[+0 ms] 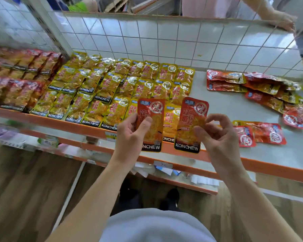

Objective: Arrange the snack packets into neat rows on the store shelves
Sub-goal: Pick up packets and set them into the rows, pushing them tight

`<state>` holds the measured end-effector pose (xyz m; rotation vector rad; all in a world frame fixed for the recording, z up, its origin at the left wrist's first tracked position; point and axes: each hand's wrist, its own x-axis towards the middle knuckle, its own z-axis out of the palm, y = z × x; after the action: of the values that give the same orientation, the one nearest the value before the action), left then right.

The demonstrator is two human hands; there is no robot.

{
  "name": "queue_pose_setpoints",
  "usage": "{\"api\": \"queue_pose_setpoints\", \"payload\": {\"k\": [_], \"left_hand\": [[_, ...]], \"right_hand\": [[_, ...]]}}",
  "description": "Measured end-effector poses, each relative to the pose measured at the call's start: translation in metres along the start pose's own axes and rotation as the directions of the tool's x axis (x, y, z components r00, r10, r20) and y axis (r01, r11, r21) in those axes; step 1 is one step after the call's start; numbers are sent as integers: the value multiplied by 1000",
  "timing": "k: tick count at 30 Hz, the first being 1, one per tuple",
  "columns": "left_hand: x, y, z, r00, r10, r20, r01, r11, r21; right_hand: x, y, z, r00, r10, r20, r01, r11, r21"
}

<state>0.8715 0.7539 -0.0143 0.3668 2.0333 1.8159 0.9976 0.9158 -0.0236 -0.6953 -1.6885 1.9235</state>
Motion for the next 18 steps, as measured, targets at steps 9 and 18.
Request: {"api": "queue_pose_setpoints", "payload": {"k": [9, 18], "left_hand": [[-10, 16, -71, 990, -59, -128, 51, 997, -65], [-22, 12, -183, 966, -208, -153, 164, 952, -260]], "right_hand": [[-1, -24, 79, 998, 66, 21, -65, 998, -15], [-27, -19, 197, 970, 240, 46, -244, 958, 153]]}}
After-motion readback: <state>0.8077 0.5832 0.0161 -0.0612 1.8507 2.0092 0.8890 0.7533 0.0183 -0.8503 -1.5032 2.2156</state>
